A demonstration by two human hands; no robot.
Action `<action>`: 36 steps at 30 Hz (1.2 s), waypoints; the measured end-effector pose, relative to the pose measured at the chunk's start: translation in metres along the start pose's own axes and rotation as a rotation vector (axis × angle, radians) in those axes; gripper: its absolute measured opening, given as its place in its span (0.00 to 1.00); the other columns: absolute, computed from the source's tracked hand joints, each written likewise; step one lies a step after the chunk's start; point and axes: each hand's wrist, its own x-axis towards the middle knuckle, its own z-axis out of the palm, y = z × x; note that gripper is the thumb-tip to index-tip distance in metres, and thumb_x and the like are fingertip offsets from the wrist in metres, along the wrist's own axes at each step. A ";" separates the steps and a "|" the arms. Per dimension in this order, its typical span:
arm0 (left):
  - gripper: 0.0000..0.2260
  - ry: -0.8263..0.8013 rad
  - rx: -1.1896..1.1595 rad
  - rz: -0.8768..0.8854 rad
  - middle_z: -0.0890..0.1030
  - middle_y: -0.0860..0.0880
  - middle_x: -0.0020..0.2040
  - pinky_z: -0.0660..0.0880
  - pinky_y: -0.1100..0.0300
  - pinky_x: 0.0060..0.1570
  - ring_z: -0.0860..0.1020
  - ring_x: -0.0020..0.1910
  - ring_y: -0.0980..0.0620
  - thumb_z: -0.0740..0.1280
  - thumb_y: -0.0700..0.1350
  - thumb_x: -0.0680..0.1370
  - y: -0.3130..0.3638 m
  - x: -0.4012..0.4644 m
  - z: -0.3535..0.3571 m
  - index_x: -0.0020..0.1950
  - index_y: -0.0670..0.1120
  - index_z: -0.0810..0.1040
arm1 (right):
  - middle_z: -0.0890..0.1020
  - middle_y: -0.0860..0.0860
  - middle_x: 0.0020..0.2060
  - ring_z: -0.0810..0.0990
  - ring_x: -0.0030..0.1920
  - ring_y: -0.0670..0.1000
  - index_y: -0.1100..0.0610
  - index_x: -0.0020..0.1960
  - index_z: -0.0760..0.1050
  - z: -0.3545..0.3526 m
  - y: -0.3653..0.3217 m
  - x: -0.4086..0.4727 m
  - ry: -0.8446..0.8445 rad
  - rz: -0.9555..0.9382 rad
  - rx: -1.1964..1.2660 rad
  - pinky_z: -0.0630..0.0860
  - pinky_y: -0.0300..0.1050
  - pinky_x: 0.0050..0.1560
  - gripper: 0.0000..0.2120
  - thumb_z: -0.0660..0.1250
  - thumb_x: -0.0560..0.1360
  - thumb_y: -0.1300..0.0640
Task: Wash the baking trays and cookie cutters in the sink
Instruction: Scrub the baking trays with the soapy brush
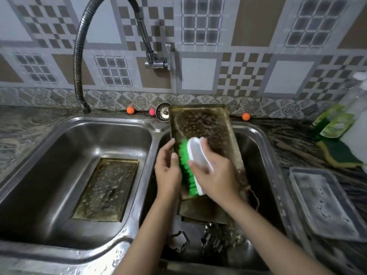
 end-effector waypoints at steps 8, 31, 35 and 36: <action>0.16 -0.204 0.175 0.107 0.78 0.54 0.61 0.70 0.66 0.63 0.75 0.62 0.60 0.59 0.33 0.79 -0.002 -0.027 0.001 0.63 0.47 0.75 | 0.83 0.52 0.50 0.78 0.43 0.47 0.52 0.75 0.63 -0.033 0.023 0.059 0.148 0.108 -0.191 0.70 0.28 0.32 0.32 0.70 0.74 0.51; 0.19 -0.083 0.165 -0.095 0.78 0.43 0.59 0.69 0.53 0.57 0.75 0.54 0.49 0.57 0.32 0.80 -0.017 0.011 -0.050 0.56 0.56 0.75 | 0.79 0.49 0.54 0.72 0.58 0.35 0.33 0.59 0.75 -0.070 0.043 0.012 -0.190 0.061 0.148 0.65 0.38 0.69 0.23 0.73 0.65 0.46; 0.15 -0.147 0.202 -0.128 0.77 0.49 0.60 0.71 0.67 0.55 0.77 0.55 0.56 0.57 0.35 0.81 -0.015 0.006 -0.040 0.58 0.53 0.73 | 0.81 0.39 0.58 0.73 0.66 0.43 0.34 0.55 0.79 -0.065 0.049 0.011 -0.124 0.078 0.306 0.59 0.60 0.74 0.21 0.73 0.70 0.57; 0.13 -0.185 0.252 -0.145 0.76 0.50 0.60 0.71 0.69 0.55 0.76 0.57 0.57 0.57 0.37 0.81 -0.017 0.006 -0.039 0.59 0.52 0.73 | 0.81 0.41 0.58 0.73 0.66 0.42 0.35 0.55 0.79 -0.065 0.048 0.010 -0.110 0.104 0.347 0.61 0.58 0.73 0.21 0.73 0.70 0.58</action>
